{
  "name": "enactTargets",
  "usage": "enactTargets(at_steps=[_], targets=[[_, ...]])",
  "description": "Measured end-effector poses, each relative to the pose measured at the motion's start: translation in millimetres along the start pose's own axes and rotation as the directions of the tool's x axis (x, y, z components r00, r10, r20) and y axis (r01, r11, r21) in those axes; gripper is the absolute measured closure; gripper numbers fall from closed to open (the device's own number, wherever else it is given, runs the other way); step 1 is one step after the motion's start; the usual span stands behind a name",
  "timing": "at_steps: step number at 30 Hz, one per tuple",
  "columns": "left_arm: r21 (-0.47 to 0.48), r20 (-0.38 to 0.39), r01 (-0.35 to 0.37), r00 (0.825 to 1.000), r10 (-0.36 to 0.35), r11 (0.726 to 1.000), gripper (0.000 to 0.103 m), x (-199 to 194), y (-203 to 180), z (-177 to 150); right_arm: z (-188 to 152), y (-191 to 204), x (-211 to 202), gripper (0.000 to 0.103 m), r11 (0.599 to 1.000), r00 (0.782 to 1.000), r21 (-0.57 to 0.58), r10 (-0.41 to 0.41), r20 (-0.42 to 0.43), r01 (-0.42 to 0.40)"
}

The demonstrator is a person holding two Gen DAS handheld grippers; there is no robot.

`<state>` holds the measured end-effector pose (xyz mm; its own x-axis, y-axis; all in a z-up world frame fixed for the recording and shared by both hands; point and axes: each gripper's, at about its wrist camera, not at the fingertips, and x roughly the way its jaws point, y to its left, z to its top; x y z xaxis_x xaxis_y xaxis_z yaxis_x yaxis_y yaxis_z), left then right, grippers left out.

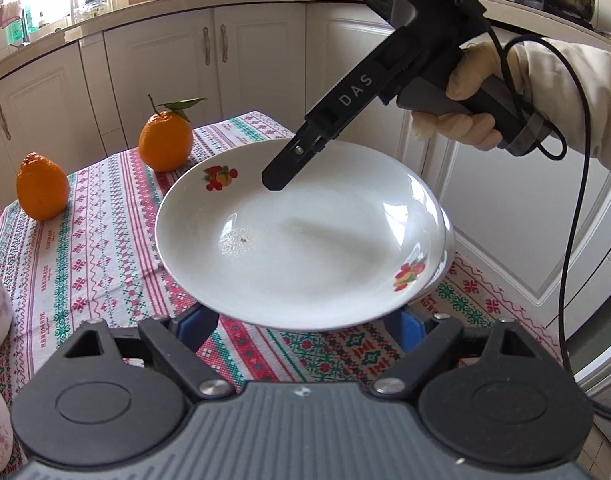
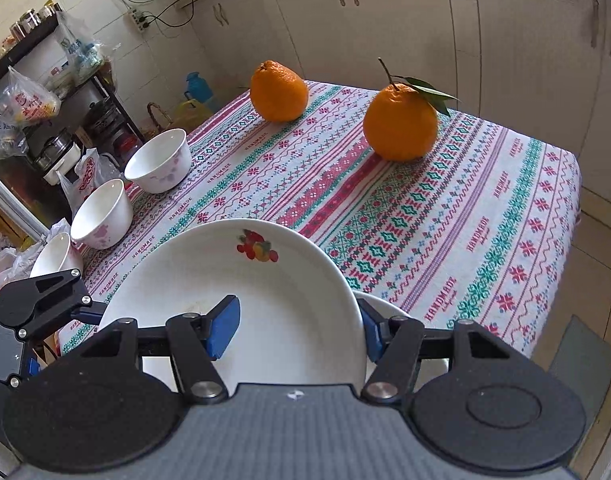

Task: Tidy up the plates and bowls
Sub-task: 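Lower the held plate onto the stacked plates with the right tool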

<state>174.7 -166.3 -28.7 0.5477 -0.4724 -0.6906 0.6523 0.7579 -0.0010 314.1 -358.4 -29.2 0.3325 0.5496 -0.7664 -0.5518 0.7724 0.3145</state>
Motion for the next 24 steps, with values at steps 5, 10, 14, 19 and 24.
enactTargets(at_steps=[5,10,14,19,24], targets=[[0.010,-0.013,0.030,0.999,-0.029,1.000,0.014,5,-8,1,-13,-6,-7,0.035,0.999,1.000,0.028,-0.015,0.004,0.015],[0.021,-0.020,0.048,0.999,-0.047,0.999,0.014,8,-14,2,-25,-12,-9,0.035,0.998,1.000,0.051,-0.030,0.000,0.030],[0.027,-0.025,0.062,0.998,-0.061,0.998,0.014,11,-17,3,-33,-17,-11,0.035,0.997,0.999,0.069,-0.034,0.003,0.034],[0.029,-0.037,0.075,0.997,-0.074,0.997,0.014,15,-20,3,-39,-22,-14,0.035,0.996,0.999,0.086,-0.032,0.013,0.031],[0.032,-0.042,0.085,0.996,-0.084,0.996,0.014,18,-21,3,-44,-27,-13,0.035,0.994,0.999,0.100,-0.037,0.013,0.036]])
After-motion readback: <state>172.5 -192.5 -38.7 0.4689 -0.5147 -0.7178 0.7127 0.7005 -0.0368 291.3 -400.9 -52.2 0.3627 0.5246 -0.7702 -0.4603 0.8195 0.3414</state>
